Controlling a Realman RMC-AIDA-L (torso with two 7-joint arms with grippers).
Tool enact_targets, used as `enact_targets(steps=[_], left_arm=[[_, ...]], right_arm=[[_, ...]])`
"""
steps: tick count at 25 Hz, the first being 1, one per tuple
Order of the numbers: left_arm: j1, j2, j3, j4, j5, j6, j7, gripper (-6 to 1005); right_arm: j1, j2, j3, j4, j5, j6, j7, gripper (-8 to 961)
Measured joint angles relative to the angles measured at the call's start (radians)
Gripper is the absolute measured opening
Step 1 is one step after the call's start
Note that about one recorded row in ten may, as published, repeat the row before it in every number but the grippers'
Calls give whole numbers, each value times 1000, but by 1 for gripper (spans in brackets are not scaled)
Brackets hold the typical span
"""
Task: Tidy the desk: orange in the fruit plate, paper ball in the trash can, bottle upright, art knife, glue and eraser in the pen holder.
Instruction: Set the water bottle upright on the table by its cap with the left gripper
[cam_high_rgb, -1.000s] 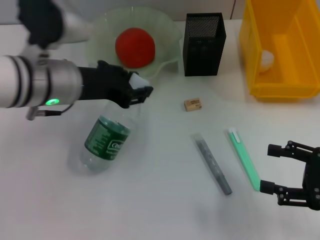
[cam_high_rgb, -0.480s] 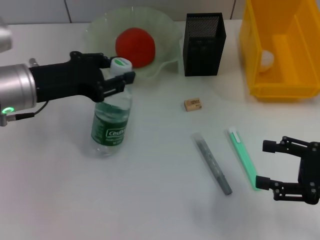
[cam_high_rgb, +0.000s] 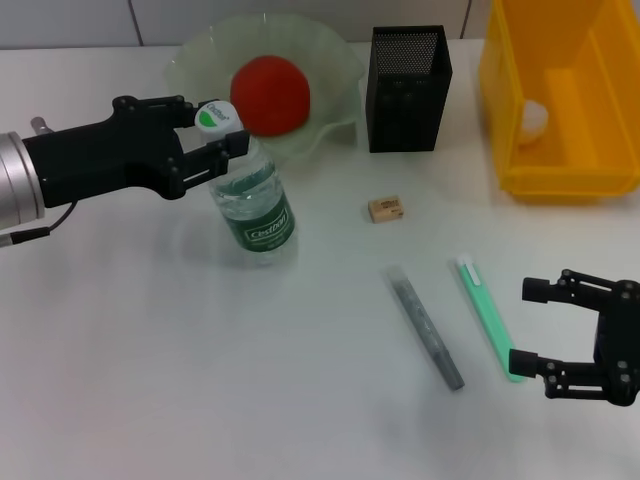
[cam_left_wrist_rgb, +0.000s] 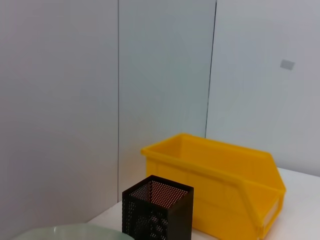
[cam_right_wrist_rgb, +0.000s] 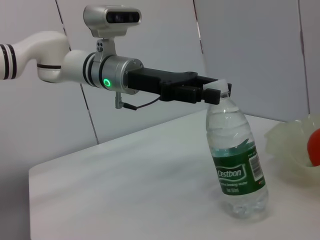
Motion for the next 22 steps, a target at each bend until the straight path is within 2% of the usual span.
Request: enact_targets(steps=[7,13,14,22], left_arm=[[-5,-1,-2,-11,-5,-4,20,449],[2,-5,7,-23,-67,-4,79,474],[-3,-5,4,-52,-90,-12,90,479],[-10,-5,8,-70,-96,-15,126,513]], right_arm=[[0,0,0,0,-3,-7,6,844],[9,0,5,-11,-39,-7,31,844],[12,0,6,-11,-43,-7,34,844],[30,-2,8,-44,-51,-8,103,844]])
